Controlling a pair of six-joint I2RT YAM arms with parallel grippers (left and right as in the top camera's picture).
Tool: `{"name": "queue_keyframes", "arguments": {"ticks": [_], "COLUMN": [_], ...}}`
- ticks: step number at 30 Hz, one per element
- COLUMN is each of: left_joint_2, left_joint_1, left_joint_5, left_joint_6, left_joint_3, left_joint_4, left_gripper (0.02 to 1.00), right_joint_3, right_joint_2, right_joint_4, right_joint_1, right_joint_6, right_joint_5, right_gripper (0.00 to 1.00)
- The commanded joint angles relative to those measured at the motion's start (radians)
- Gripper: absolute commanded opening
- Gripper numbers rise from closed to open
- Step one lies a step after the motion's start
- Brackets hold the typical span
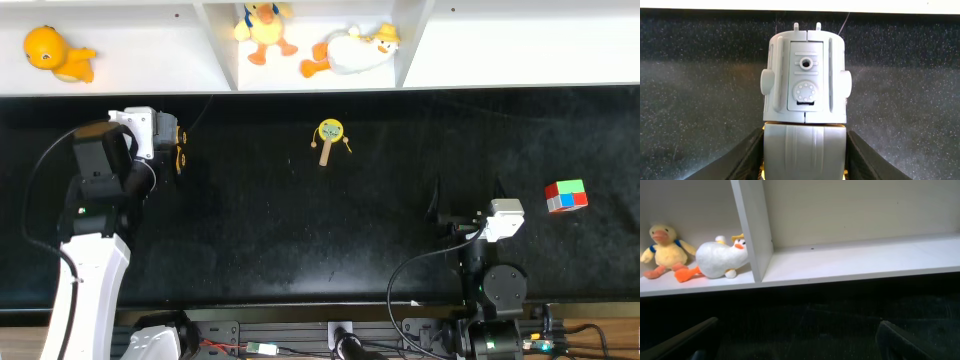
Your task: Store Toys
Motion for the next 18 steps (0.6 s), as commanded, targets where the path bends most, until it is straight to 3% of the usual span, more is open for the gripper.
{"name": "queue_keyframes", "arguments": {"ticks": [1, 18], "left_joint_2": [0.048, 0.408], "left_joint_1": [-0.005, -0.064], "left_joint_5": [0.030, 0.044], "left_joint_6": [0.015, 0.016], "left_joint_3": [0.090, 0.499], "left_joint_4": [0.008, 0.008], "left_gripper": [0.351, 0.356], "right_joint_3": [-0.013, -0.013], "right_joint_2": [-0.007, -0.007], "right_joint_4": [0.005, 0.005], "right_joint_1": [-0.001, -0.001], "right_joint_6": [0.005, 0.005], "right_joint_5": [0.005, 0.005], "right_gripper": [0.996, 0.996]}}
